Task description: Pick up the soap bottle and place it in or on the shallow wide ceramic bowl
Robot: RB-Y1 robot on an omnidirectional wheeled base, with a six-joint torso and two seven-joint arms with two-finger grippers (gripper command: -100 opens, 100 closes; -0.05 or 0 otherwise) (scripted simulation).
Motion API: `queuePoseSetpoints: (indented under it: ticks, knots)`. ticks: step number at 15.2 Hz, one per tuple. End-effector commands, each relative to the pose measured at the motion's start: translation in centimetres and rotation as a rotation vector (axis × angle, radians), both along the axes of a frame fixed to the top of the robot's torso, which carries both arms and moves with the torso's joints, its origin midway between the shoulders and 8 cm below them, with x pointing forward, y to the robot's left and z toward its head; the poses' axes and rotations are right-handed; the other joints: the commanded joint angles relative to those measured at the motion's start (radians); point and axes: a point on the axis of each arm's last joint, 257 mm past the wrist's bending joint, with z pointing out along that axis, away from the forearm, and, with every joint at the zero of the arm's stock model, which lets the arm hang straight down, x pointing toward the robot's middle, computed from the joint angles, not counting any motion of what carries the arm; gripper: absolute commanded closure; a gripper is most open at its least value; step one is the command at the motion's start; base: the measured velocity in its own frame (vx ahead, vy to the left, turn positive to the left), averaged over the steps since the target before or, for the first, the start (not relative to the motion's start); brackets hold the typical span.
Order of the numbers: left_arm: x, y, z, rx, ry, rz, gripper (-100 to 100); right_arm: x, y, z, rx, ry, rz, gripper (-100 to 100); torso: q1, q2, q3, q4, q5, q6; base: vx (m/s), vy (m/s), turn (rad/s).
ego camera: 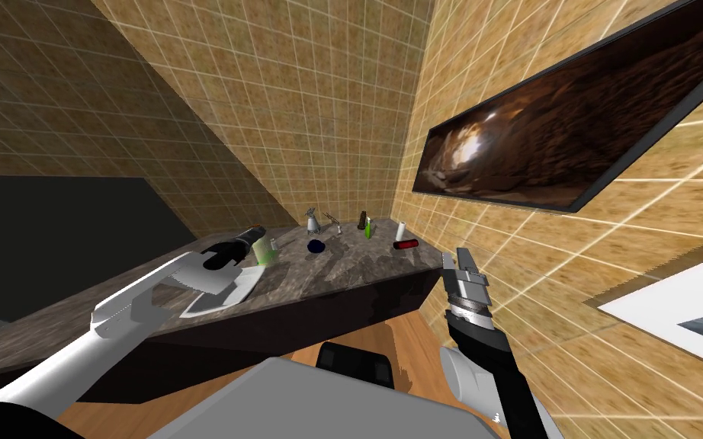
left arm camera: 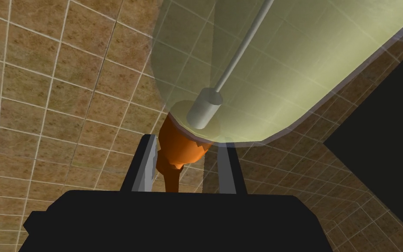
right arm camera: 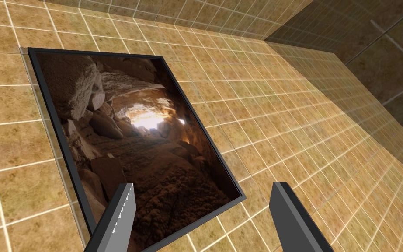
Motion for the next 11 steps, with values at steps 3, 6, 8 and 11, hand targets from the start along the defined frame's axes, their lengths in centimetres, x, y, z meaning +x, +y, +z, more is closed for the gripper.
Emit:
queuePoseSetpoints:
  ticks: [3,6,8,11]
  knots:
    - [-0.5,-0.9,0.8,-0.008,0.007,-0.006,100,0.0,0.0,0.0,0.000,0.000,0.000,0,0.002,0.001,0.000,0.000,0.000,0.001,-0.013,0.105,0.024]
    - [-0.7,-2.0,1.5,-0.010,0.012,-0.019,100,0.0,0.0,0.0,0.000,0.000,0.000,0,0.003,0.001,0.001,0.001,0.000,0.001,-0.010,0.112,0.055]
    - [-1.0,-2.5,1.8,-0.009,0.019,-0.023,100,0.0,0.0,0.0,0.000,0.000,0.000,0,0.002,0.001,0.001,0.001,0.000,0.000,-0.008,0.082,0.071]
    - [-1.3,-2.7,2.0,-0.010,0.030,-0.021,100,0.0,0.0,0.0,0.000,0.000,0.000,0,0.001,0.001,0.001,0.000,-0.001,0.001,-0.006,0.076,0.050]
